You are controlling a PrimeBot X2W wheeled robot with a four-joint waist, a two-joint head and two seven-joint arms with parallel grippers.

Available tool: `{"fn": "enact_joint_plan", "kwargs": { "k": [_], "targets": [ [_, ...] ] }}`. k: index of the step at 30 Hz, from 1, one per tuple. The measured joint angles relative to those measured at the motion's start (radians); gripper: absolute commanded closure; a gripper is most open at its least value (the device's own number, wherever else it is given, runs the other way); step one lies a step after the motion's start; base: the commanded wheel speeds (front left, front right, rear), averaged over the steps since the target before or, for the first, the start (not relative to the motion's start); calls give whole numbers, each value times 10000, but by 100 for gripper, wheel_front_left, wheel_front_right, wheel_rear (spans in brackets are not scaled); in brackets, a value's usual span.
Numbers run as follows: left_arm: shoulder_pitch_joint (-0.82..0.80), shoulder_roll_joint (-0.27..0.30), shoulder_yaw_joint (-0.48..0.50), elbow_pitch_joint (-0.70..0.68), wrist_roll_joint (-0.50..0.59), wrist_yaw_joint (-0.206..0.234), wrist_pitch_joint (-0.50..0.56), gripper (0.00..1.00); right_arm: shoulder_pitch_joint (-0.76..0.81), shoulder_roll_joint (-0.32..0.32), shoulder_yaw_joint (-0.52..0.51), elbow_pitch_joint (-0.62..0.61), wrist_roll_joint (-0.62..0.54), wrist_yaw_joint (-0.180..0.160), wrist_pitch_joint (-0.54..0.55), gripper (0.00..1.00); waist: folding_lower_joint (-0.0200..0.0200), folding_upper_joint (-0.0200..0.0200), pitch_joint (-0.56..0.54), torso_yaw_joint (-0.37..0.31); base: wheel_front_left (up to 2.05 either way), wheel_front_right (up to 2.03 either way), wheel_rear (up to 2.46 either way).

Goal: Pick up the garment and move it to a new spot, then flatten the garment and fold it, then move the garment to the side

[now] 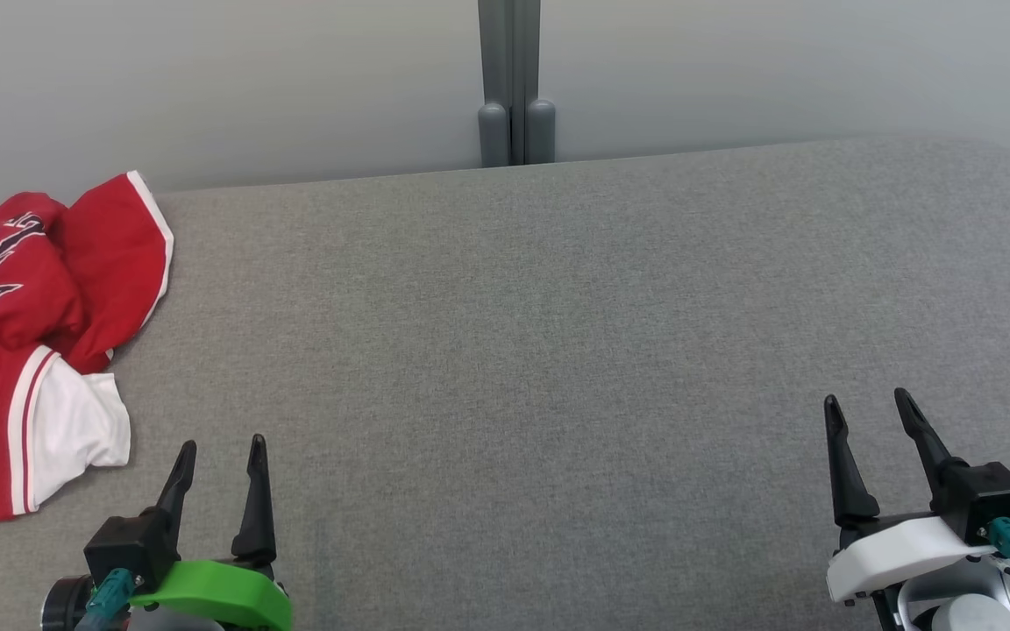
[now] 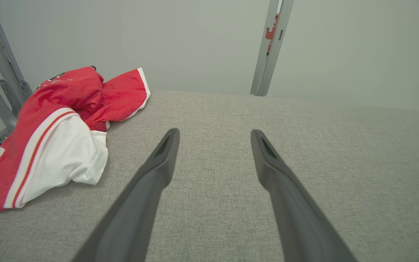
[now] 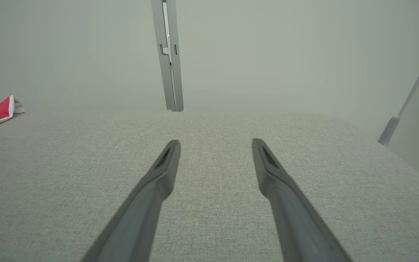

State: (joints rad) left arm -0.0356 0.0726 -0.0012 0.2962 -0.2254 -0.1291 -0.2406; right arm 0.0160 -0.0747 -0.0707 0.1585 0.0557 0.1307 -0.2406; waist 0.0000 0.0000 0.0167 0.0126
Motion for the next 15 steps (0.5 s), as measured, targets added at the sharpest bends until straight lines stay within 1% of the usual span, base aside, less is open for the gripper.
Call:
{"fn": "enact_joint_plan", "kwargs": {
  "k": [10, 15],
  "targets": [
    [2, -8, 61, 109, 612, -25, -174, 0, 47, 25, 19, 59, -686, 0, -169, 0, 0, 0, 2, 69, 0, 0, 0],
    [2, -27, 117, 150, 667, -25, -226, 0, 52, 50, 102, 105, -786, 2, -211, 0, 0, 0, 23, 62, 0, 0, 0]
  ]
}}
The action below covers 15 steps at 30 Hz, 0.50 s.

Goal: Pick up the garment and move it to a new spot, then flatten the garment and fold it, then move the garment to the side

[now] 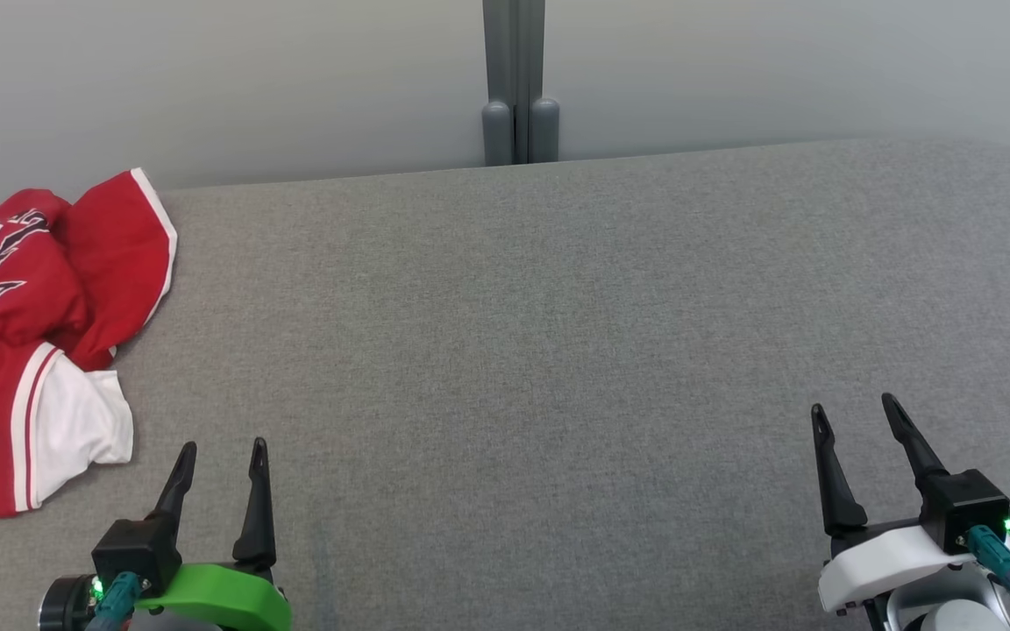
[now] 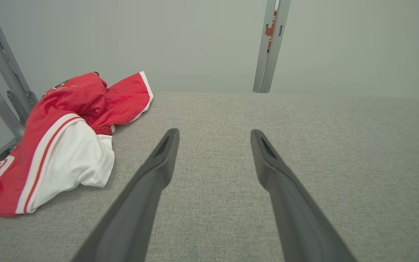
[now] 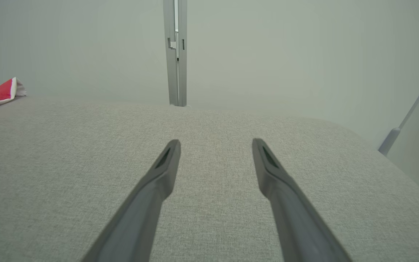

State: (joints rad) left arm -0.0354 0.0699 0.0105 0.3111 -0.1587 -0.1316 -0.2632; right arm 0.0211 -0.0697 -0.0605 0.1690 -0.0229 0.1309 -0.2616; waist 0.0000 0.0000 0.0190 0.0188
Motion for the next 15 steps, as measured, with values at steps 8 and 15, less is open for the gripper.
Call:
{"fn": "enact_joint_plan", "kwargs": {
  "k": [8, 15],
  "targets": [
    [-1, -63, 125, 19, -115, 0, -10, 0, 6, -8, 15, 56, 29, 0, -2, 0, 0, 0, 24, -81, 0, 0, 0],
    [-21, -111, 82, 33, -142, 0, -8, 0, 111, -33, -86, 40, 33, 0, -8, 0, 0, 0, 16, 25, 0, 0, 0]
  ]
}}
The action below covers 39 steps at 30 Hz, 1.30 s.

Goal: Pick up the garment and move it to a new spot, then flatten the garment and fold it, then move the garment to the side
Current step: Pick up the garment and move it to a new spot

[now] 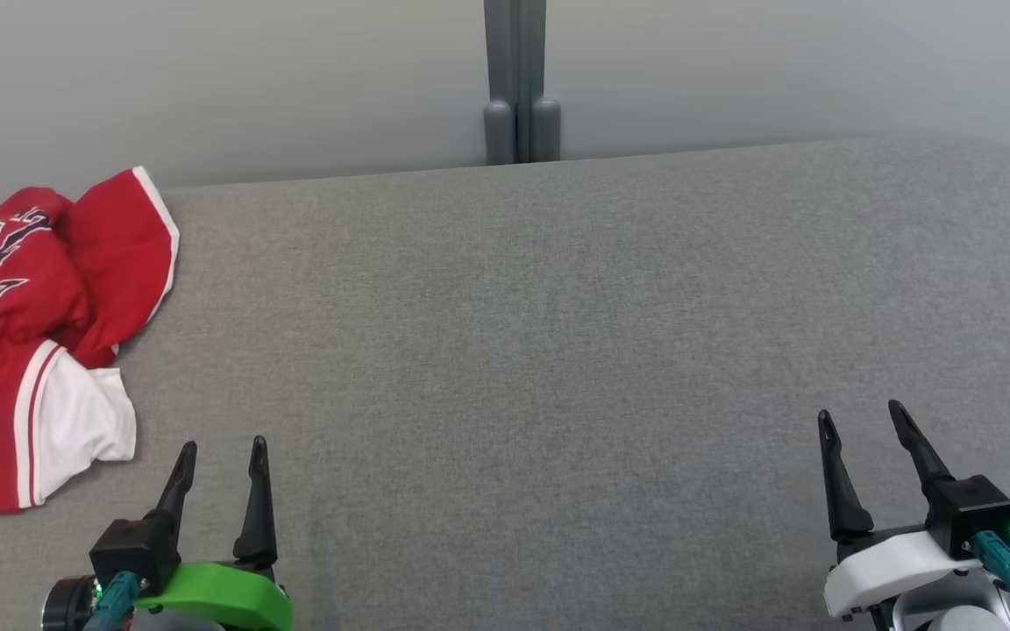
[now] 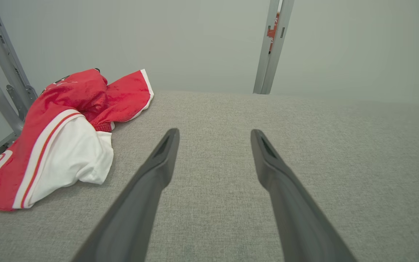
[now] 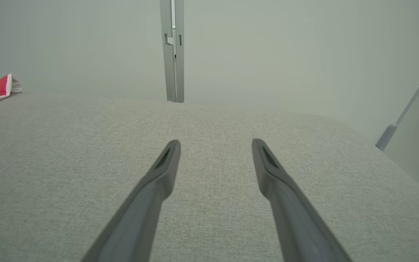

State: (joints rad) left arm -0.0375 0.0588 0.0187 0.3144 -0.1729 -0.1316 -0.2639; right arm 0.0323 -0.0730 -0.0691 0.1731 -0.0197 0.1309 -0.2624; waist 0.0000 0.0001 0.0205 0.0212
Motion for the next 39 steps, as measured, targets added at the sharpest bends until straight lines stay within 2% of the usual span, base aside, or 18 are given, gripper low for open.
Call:
{"fn": "enact_joint_plan", "kwargs": {
  "k": [8, 21, 26, 29, 34, 39],
  "targets": [
    [-73, -40, -117, 38, -81, 0, -2, 0, 39, 86, 357, 13, 19, 0, -2, 0, 0, 0, 7, 883, 0, 0, 0],
    [623, -63, 545, 65, -270, 0, -2, 0, -611, 132, 1409, 267, 15, 2, -4, 0, 0, 0, 14, 3509, 0, 0, 0],
    [360, -67, 606, -142, -619, 0, -2, 0, -860, 42, 1816, 293, 31, 6, -2, 0, 0, 0, 300, 3883, 0, 0, 0],
    [-443, -65, 282, -100, -1007, 0, -4, 0, -1113, -215, 1818, 207, 33, 6, -2, 0, 0, 0, 571, 3926, 0, 0, 0],
    [-2764, 148, -949, 1680, -1661, -2, 46, 0, -1818, -836, 1894, -17, -27, 6, -2, 0, 0, 0, 1290, 3892, 0, 0, 0],
    [-5695, 706, -972, 3137, -2823, -2, 594, 0, -2935, -1227, 1954, -395, -67, 6, -4, 0, 1, 0, 2296, 3759, 0, 0, 0]
  ]
}}
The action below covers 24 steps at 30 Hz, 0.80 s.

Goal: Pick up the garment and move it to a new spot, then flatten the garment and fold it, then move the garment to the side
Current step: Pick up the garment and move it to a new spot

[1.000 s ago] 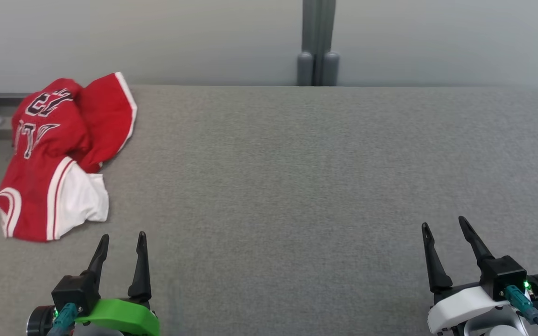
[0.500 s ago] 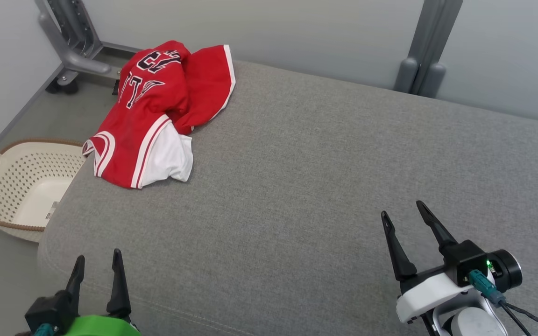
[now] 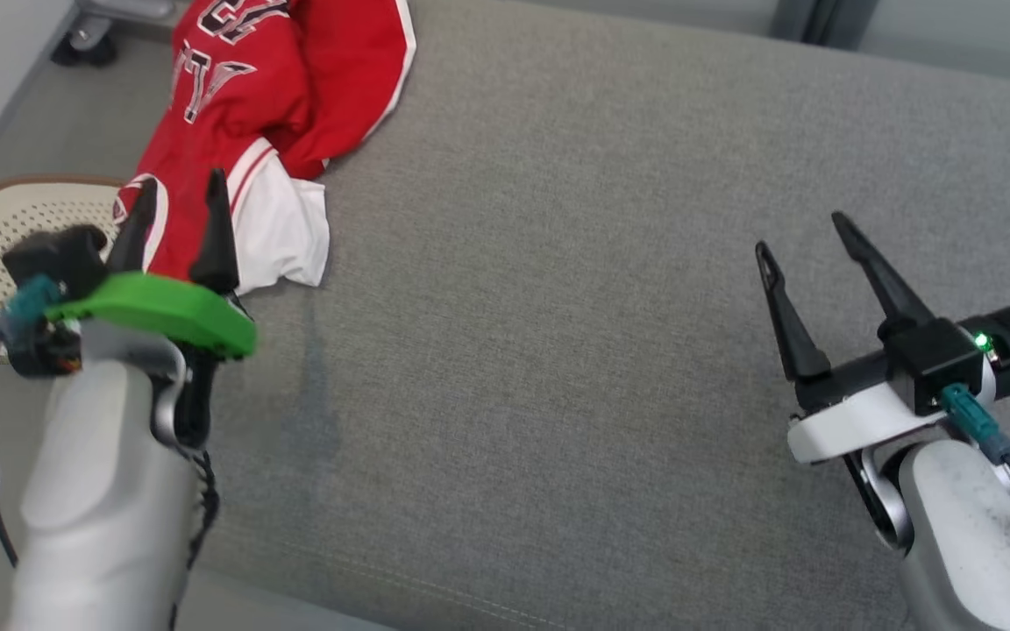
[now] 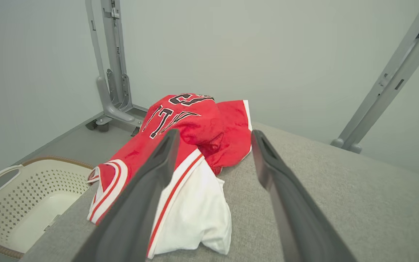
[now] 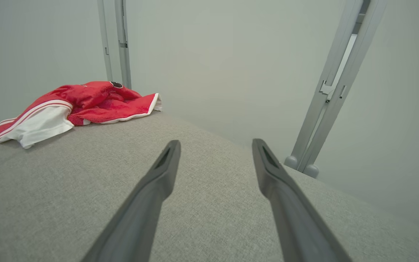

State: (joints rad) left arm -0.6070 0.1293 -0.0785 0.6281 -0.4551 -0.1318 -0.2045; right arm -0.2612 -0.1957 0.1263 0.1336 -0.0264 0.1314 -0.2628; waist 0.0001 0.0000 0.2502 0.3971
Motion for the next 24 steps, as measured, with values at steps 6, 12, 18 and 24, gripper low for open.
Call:
{"fn": "enact_joint_plan", "kwargs": {
  "k": [6, 12, 18, 24],
  "targets": [
    [-2208, 842, 109, 1628, -999, 2, 1312, 0, -639, 50, 17, -236, 8, 0, 0, 0, 1, 0, 1549, -494, 0, 0, 0],
    [-3427, 1499, 564, 3298, -1406, 178, 1770, 0, -670, -119, -8, -405, 23, 0, 0, 0, 1, 0, 2898, -1232, 0, 0, 0],
    [-3866, 2023, 991, 4727, -1615, 681, 1484, 0, -714, -192, -196, -807, 50, 2, -40, 0, 0, 0, 3680, -2058, 0, 0, 0],
    [-3933, 2487, 1089, 5348, -1653, 752, 832, 100, -635, -19, -362, -888, 50, 4, -73, 0, -1, 0, 3941, -2717, 0, 0, 0]
  ]
}}
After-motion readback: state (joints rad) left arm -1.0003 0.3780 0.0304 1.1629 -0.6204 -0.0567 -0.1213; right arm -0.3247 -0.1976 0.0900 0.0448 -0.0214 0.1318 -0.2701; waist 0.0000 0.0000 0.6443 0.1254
